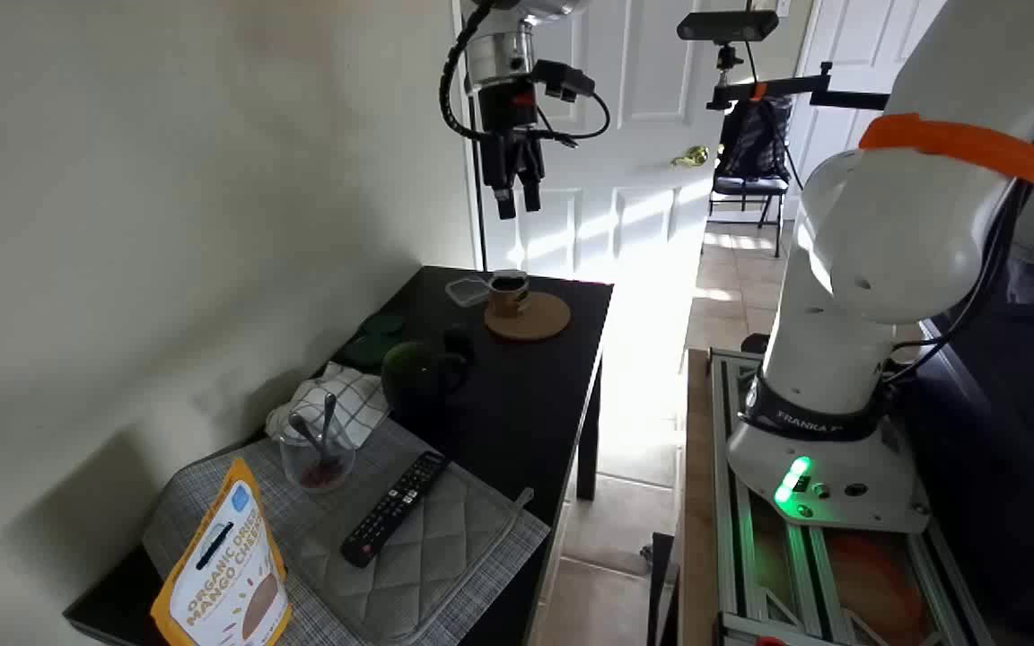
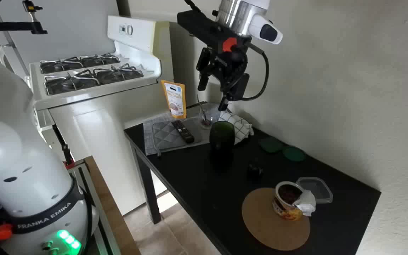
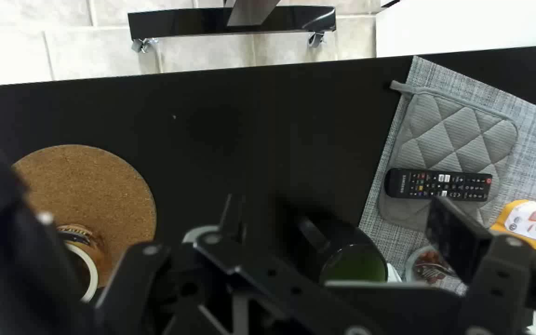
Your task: Put the right green lid on the can
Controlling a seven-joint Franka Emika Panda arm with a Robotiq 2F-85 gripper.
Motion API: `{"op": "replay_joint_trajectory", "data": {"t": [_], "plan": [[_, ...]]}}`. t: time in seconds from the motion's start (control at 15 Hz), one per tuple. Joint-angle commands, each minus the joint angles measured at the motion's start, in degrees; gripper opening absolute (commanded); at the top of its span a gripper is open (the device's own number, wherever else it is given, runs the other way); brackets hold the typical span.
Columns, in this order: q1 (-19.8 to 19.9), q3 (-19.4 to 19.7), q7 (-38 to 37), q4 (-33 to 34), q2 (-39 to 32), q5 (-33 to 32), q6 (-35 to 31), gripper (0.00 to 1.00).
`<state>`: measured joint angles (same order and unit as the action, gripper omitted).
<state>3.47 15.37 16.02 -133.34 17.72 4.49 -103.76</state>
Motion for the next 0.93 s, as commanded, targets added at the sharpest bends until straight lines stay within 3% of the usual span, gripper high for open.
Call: {"op": "replay_joint_trajectory", "data": {"t": [0.0, 0.6, 0.67, 0.87], "plan": [[1.5, -1.4, 0.4, 0.1, -0.2, 0.4, 0.1, 1.00], [1.5, -1.4, 0.4, 0.1, -0.2, 0.4, 0.1, 1.00], [1.5, -1.3, 0.2, 0.8, -1.6, 1.1, -1.3, 1.00], [2.2, -0.5, -1.9, 3.3, -8.6, 5.3, -13.5, 1.00]]}}
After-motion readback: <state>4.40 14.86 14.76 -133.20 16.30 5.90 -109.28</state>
